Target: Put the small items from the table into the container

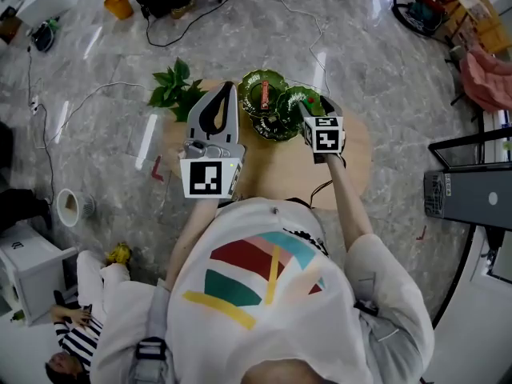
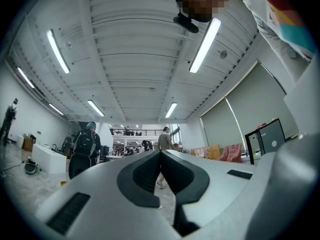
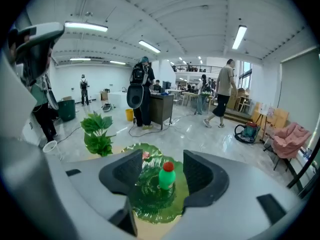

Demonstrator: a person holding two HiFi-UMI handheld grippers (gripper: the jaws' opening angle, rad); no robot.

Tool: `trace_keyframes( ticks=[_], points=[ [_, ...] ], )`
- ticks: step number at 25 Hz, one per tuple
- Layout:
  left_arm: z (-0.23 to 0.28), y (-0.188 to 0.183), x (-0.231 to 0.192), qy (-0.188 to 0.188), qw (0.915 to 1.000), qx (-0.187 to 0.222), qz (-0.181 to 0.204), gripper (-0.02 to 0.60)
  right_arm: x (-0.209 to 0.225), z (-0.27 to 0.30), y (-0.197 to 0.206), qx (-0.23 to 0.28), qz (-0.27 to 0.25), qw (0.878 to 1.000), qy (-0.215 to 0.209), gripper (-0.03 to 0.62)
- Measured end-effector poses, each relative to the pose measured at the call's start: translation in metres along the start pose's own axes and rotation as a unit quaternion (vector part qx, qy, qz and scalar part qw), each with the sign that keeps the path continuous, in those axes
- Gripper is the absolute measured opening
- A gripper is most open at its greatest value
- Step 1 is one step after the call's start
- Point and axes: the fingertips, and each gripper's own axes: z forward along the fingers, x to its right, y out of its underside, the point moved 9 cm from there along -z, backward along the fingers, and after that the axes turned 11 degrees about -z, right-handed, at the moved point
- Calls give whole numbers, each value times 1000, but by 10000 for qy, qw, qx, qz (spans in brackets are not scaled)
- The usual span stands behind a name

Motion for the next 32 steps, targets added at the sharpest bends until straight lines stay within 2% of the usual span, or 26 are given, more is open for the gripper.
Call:
trace_keyframes(
  ticks=[5, 6, 7, 9, 14, 23, 26, 32],
  points=[
    [3, 0, 2, 85, 10000, 0, -52, 8, 7, -42, -48, 1018, 236, 9942, 244, 226],
    [4, -1, 2, 104, 9999, 10, -56, 8, 8, -56, -60, 1284, 242, 9906, 409, 40],
    [5, -2, 2, 122, 9999, 26, -60, 8, 9, -70, -71, 1542, 240, 9858, 625, 12],
    [5, -6, 3, 148, 9998, 79, -68, 8, 5, -99, -89, 2024, 284, 9747, 902, 12],
    [5, -22, 6, 174, 9995, 255, -66, 8, -20, -153, -114, 2849, 509, 9547, 693, 12],
    [7, -30, 5, 181, 9993, 337, 58, 8, -40, -180, -133, 3210, 102, 9445, 691, 12],
    [7, -34, 6, 116, 9989, 414, 183, 8, -36, -184, -133, 3225, 125, 9437, 725, 12],
    [2, -36, 5, 159, 9985, 517, 47, 8, -33, -188, -130, 3254, 199, 9424, 747, 12]
  ],
)
